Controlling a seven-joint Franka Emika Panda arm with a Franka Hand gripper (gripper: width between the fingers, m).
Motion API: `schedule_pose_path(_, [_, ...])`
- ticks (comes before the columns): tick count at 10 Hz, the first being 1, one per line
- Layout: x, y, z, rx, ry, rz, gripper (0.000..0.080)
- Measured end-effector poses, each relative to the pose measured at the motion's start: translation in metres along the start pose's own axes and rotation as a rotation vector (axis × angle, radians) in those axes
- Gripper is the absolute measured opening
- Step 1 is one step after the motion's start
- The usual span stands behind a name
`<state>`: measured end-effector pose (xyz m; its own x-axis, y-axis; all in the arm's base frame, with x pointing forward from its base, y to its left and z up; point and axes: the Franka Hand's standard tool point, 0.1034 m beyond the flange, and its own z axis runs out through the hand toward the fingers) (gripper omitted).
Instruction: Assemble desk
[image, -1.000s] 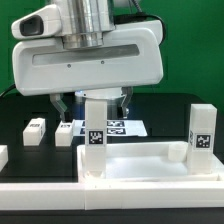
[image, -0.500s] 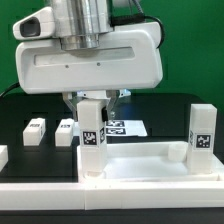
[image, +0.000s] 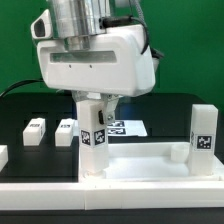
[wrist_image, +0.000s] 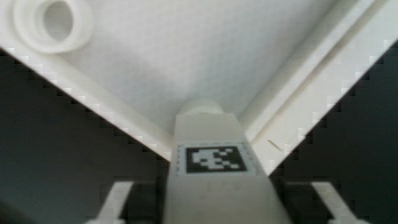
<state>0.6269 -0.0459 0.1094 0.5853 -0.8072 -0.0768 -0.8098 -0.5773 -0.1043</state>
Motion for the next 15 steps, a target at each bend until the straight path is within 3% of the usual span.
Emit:
schedule_pose_path(2, [0.0007, -0.0032, 0.0007, 0.043, -0.02, 0.376, 0.0289])
schedule_pose_path(3, [-0.0003, -0.005, 0.0013, 0.05, -0.023, 0.504, 0.0289])
schedule_pose_path(7, [0.0002, -0.0051, 0.0013, 0.05, -0.023, 0.519, 0.0297])
schedule_pose_path(8, [0.0002, -0.0021, 0.001, 0.027, -0.018, 0.327, 0.0531])
schedule_pose_path(9, [0.0036, -0.0002, -0.0024, 0.015, -0.031, 0.077, 0.0613])
schedule_pose_path(15, [0.004, 0.002, -0.0031, 0.017, -0.035, -0.43, 0.0649])
